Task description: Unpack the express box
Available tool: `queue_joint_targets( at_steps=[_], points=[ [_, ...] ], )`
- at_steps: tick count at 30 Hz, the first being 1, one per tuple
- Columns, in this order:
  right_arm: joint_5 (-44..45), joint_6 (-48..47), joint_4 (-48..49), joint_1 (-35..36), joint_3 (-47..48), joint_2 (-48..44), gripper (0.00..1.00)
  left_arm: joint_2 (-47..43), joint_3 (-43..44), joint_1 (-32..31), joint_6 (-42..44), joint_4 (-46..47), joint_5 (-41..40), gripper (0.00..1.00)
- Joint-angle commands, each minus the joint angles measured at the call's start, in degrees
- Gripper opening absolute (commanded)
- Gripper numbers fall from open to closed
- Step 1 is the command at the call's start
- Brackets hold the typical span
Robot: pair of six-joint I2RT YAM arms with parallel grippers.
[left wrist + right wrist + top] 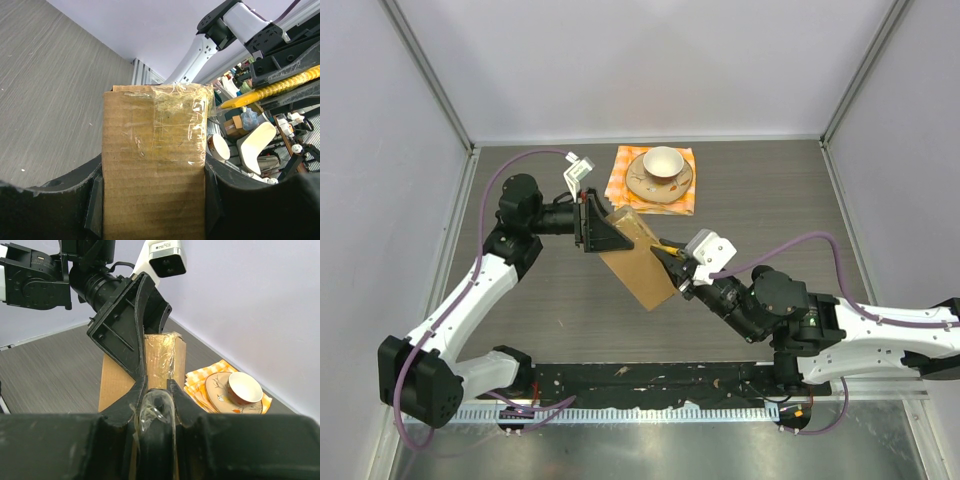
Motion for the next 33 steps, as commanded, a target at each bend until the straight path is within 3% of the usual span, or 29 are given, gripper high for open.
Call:
queue_joint_targets(
  at_steps=[1,33],
  points=[
    [1.67,-3.16,4.94,0.25,-0.18,-0.24,0.01,-1.99,-0.45,-0.26,-1.48,4.31,1.44,0.00],
    [4.92,-3.69,-0.25,0.25,-0.70,0.73,0.01,-3.48,-0.80,-0.87,-5.87,8.18,2.06,0.00]
  ],
)
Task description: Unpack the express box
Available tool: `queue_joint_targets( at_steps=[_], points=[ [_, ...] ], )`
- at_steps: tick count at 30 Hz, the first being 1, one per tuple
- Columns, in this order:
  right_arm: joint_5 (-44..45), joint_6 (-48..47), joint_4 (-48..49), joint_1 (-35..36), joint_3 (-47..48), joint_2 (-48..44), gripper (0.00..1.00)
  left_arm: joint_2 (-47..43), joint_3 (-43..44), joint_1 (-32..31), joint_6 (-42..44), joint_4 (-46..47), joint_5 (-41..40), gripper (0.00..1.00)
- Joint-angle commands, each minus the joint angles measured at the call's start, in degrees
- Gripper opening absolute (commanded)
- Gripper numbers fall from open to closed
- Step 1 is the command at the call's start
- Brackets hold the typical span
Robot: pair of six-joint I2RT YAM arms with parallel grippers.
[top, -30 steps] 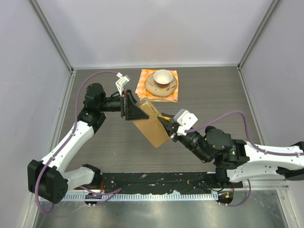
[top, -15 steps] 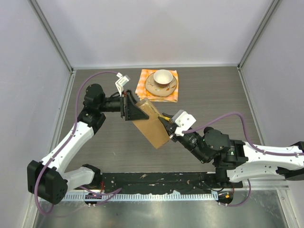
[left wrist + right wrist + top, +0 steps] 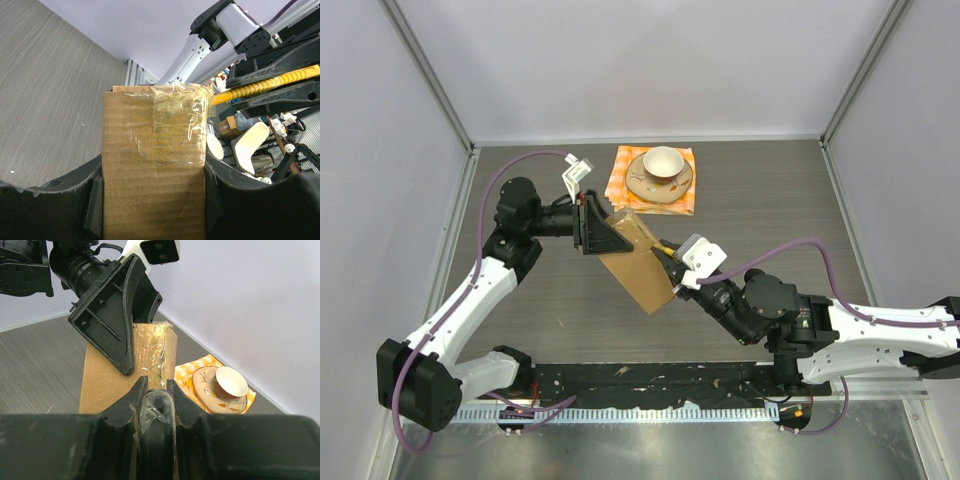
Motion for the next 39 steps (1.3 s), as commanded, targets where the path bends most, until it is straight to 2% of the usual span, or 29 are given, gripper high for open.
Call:
queue_joint_targets(
  at_steps=[1,20,28,39],
  points=[
    [2.17,0.50,-1.43,0.25,0.50,-0.45,0.01,-2.35,0.31,-0.35,-2.24,5.10,1.64,0.00],
    [3.40,9.12,-15.39,0.51,-0.29,-2.30,0.01,-2.70,0.05,-0.35,-2.95,5.98,0.85,0.00],
    [4.98,10.79,-23.30,1.30,2.51,-3.09,0.01,-2.96,-0.57,-0.35,-3.39,6.51,0.59,0.00],
    [6.30,13.51,-25.95,2.27,2.17,-2.83,0.01,-2.44,0.31,-0.17,-3.30,5.98,-1.51,0.00]
  ],
)
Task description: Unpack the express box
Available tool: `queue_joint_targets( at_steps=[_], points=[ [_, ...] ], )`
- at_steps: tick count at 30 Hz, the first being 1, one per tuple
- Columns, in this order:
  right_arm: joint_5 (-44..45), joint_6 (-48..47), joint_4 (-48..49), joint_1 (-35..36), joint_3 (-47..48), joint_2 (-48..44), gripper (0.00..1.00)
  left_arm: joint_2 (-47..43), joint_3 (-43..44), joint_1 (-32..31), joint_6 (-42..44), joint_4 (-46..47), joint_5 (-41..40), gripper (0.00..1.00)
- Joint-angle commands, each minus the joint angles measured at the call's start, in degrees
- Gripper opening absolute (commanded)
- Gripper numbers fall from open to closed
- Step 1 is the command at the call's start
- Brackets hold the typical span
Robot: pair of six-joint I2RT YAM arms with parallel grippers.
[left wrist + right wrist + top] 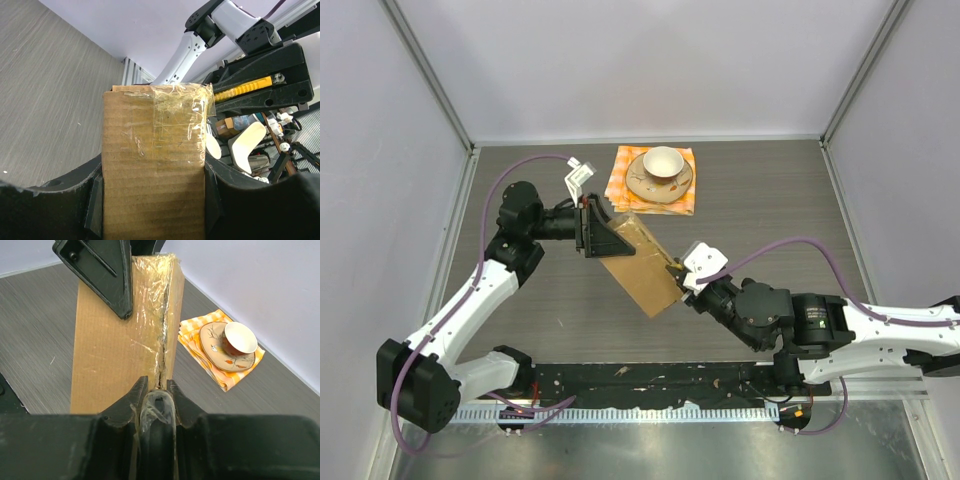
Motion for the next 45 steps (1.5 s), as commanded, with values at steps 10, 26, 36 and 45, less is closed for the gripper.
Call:
queue_joint_targets(
  at_steps=[10,26,36,45],
  points=[
    [7.90,6.30,-9.60,3.51,-0.77,-0.91,0.01,-1.17,3.40,2.48,-2.23,3.70,-3.72,0.00],
    [12.03,13.68,-16.63,8.07,-0.94,-1.78,0.01,-0.73,4.81,4.77,-1.00,1.68,-5.30,0.00],
    [15.81,18.08,-20.50,12.12,-0.77,-1.17,0.01,-0.81,6.13,6.17,0.06,1.24,-6.27,0.00],
    [18.62,23.88,-25.15,15.55,-0.42,0.15,0.01,-0.99,7.09,7.84,2.95,-0.86,-7.94,0.00]
  ],
)
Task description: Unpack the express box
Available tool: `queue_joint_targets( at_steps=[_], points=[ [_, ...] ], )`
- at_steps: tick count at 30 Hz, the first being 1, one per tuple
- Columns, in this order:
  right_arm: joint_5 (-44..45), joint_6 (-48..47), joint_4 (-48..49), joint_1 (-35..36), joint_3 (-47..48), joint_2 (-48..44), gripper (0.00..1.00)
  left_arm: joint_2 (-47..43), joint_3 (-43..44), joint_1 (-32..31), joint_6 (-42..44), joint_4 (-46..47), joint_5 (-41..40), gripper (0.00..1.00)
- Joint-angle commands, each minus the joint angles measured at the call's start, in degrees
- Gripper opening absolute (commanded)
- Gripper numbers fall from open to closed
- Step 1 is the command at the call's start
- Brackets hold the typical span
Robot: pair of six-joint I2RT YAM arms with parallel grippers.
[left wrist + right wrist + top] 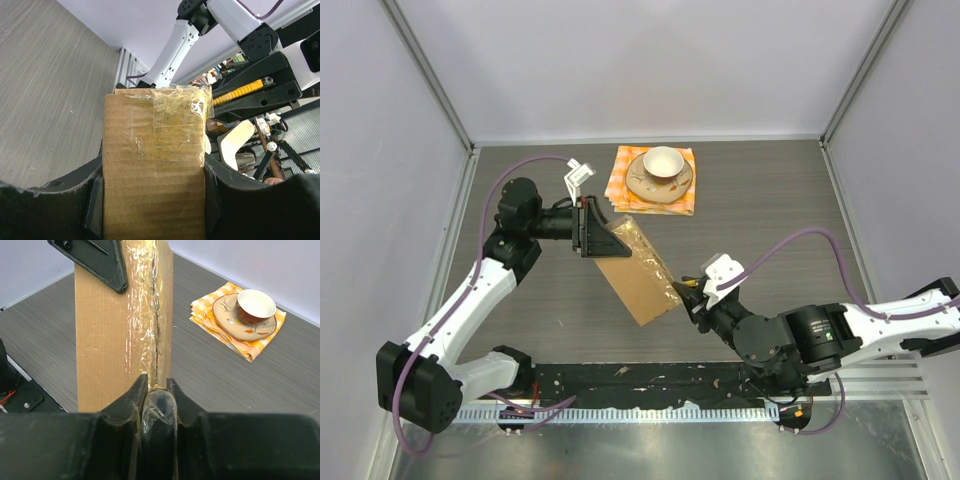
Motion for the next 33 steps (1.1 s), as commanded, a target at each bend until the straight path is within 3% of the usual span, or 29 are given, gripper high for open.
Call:
queue_joint_targets(
  at_steps=[1,8,14,18,23,28,33],
  points=[
    [2.86,4.60,-16.92,3.24,-0.44,0.83,0.01,-1.03,5.80,5.96,2.82,4.27,-10.45,0.00],
    [5.85,0.16,-13.68,4.65,-0.96,1.97,0.01,-1.12,7.39,7.28,7.75,-4.34,-18.98,0.00],
    [9.37,-9.44,1.08,4.65,-3.51,2.41,0.01,-1.91,6.16,7.19,8.98,-6.90,-20.13,0.00],
    [9.37,-19.19,17.92,4.65,-7.02,3.55,0.01,-2.09,5.54,6.67,9.16,-6.90,-20.74,0.00],
    [8.84,-20.26,24.73,4.65,-8.69,5.57,0.01,-2.17,5.72,6.67,9.68,-7.16,-21.00,0.00],
    [7.70,-12.02,16.24,4.65,-7.82,4.08,0.01,-2.26,5.72,6.67,9.60,-6.55,-20.92,0.00],
    [5.50,2.13,0.50,6.31,-5.98,1.62,0.01,-2.17,6.50,7.19,9.77,-5.93,-21.53,0.00]
  ],
)
